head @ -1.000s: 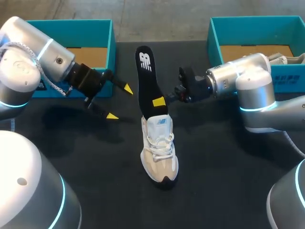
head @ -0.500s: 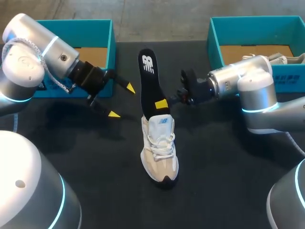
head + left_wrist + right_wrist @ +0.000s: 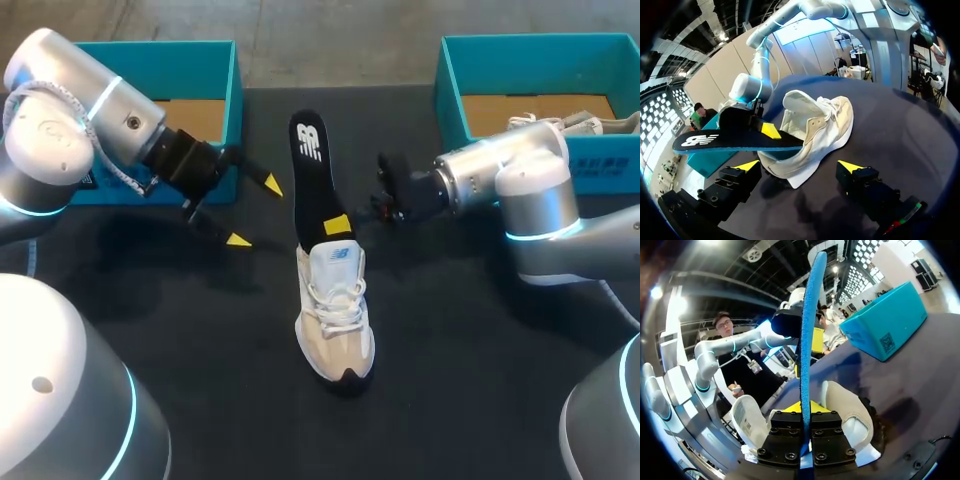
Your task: Take the shoe out of the shoebox, open the shoe tongue, remove and reinsert the insole, then place the shoe into the shoebox
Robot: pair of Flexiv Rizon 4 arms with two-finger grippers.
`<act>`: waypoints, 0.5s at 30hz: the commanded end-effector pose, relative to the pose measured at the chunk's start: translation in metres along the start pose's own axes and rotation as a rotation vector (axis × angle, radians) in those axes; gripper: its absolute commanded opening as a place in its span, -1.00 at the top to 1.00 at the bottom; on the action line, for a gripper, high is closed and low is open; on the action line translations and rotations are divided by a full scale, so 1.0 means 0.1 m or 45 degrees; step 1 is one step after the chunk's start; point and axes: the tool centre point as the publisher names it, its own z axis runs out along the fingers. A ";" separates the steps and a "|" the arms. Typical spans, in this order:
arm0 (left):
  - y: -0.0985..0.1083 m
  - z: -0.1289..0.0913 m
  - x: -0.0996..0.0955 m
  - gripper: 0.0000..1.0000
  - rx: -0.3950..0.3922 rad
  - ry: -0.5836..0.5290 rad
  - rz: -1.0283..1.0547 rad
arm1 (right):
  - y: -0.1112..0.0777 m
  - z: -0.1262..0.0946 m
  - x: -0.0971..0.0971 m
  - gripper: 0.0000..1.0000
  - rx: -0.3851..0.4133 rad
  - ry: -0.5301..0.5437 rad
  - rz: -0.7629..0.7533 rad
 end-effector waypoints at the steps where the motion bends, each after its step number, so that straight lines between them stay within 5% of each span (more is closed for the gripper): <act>1: 0.02 -0.01 0.03 -1.00 -0.001 -0.006 0.002 | -0.08 0.08 -0.06 1.00 0.016 -0.003 0.018; 15: 0.07 -0.06 0.03 -1.00 -0.002 -0.012 0.004 | -0.25 0.11 -0.01 1.00 0.004 -0.044 0.067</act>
